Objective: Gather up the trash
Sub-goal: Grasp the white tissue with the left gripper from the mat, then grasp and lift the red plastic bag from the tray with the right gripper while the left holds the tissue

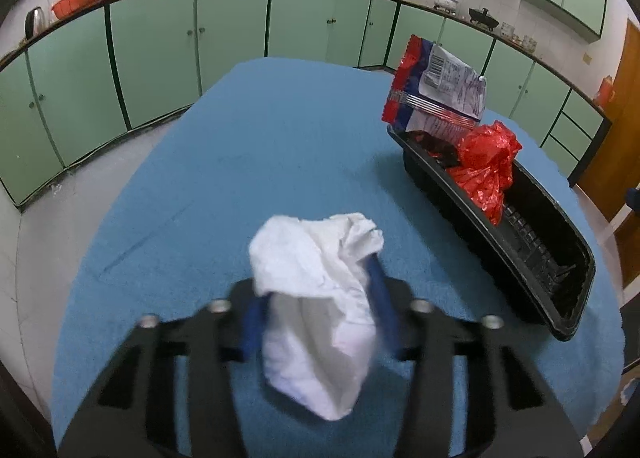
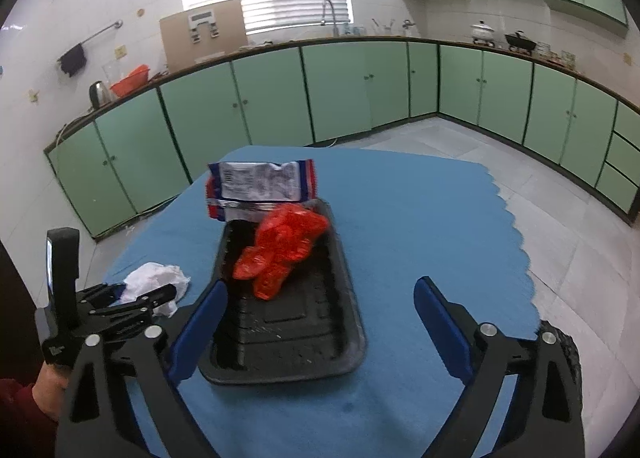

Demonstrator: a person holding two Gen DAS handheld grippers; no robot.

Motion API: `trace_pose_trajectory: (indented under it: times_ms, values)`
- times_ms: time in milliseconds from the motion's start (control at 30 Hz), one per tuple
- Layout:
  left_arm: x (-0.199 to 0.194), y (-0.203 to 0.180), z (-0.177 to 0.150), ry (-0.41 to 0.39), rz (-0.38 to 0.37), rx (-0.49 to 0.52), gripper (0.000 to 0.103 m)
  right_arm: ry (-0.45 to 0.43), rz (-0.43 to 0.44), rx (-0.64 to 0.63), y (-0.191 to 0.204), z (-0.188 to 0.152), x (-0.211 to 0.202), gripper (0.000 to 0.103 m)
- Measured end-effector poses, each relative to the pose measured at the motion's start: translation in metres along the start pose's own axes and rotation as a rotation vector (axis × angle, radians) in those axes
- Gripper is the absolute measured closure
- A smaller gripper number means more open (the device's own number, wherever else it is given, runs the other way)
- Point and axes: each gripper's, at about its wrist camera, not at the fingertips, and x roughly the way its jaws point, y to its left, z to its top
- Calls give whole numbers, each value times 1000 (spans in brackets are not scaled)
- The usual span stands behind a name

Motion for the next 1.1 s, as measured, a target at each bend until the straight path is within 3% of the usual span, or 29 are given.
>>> trace_pose_trajectory:
  times_ms: [33, 167, 300, 567, 700, 833, 1100]
  values:
    - [0, -1, 2, -8, -4, 1, 72, 4, 8, -6, 4, 2, 4, 15]
    - [-9, 2, 14, -58, -11, -10, 80, 12, 31, -11, 18, 11, 23, 24]
    - [-15, -2, 31, -106, -2, 5, 81, 27, 42, 1, 32, 20, 50, 34]
    - [-8, -1, 50, -132, -4, 14, 82, 75, -20, -23, 46, 31, 99, 42]
    - [-5, -2, 51, -136, -4, 25, 82, 114, -24, -21, 46, 31, 117, 55]
    - [-4, -3, 50, -139, -10, 28, 82, 148, -19, -8, 44, 29, 125, 77]
    - [-15, -1, 46, -159, -26, 31, 82, 128, -4, -54, 46, 25, 106, 92]
